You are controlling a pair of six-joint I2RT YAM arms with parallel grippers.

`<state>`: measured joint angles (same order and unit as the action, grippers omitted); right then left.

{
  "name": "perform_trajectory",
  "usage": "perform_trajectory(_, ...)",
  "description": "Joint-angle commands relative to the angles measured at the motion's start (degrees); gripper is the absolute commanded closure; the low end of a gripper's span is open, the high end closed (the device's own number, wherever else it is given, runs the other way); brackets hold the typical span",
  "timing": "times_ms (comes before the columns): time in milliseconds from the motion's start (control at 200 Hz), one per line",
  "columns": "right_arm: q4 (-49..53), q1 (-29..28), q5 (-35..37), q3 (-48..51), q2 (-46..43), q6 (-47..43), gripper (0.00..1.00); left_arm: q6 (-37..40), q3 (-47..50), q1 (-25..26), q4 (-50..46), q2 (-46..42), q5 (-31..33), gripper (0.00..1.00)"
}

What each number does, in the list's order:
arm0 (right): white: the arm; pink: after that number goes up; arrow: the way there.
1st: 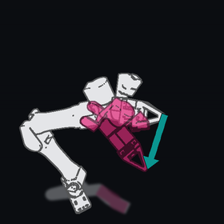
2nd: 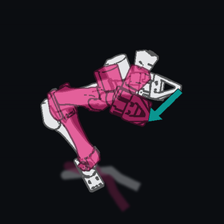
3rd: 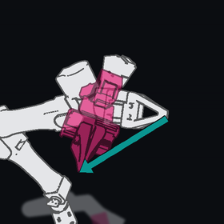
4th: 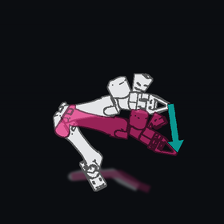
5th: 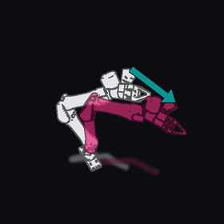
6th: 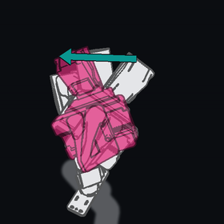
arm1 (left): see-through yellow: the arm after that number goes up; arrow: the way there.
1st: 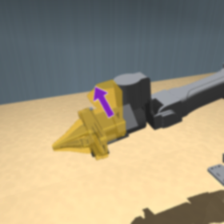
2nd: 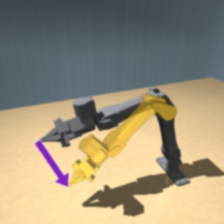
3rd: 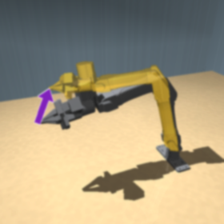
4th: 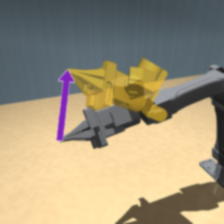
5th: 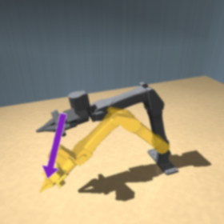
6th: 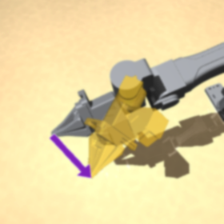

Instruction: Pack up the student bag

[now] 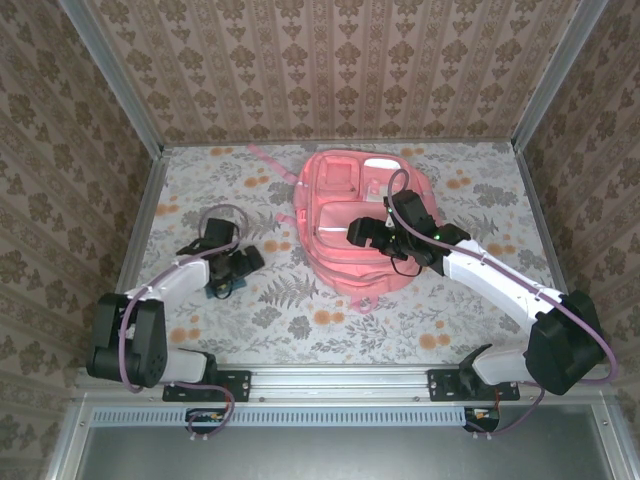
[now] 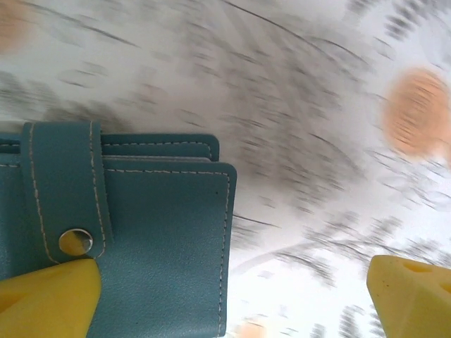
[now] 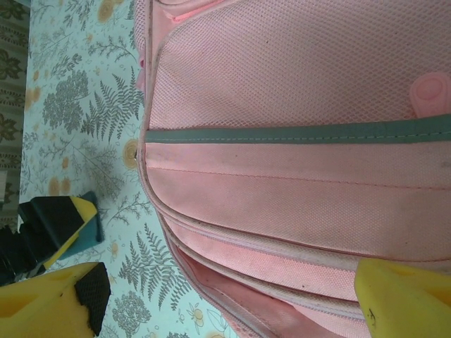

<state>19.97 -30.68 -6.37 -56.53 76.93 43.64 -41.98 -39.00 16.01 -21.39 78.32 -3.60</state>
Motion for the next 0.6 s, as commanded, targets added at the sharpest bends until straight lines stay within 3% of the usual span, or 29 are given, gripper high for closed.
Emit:
perform_trajectory(0,1.30,-0.57,1.21,-1.61,0.92,-0.05,0.09,-5.86,-2.01,5.73,1.80,2.81,-6.95,0.02)
perform_trajectory(105,1.59,-0.87,1.17,-1.82,1.38,0.09,0.09,-6.61,-5.25,9.42,2.04,5.36,-9.94,0.03)
perform_trajectory(215,1.84,-1.53,1.36,-2.08,1.69,-0.39,0.09,-6.34,-7.68,9.75,1.28,4.99,-11.84,0.04)
perform_trajectory(340,2.62,-3.68,1.35,-3.75,2.35,-2.48,0.10,-4.10,-10.20,9.75,-3.42,1.68,-8.80,0.04)
perform_trajectory(465,4.08,-8.33,2.77,-7.75,7.89,-4.91,0.11,-0.89,-10.81,5.49,-8.04,-0.29,-5.91,0.12)
perform_trajectory(595,4.25,-12.63,2.56,-12.18,13.86,-5.38,0.13,2.98,-8.99,-0.23,-6.79,-0.20,-6.12,0.17)
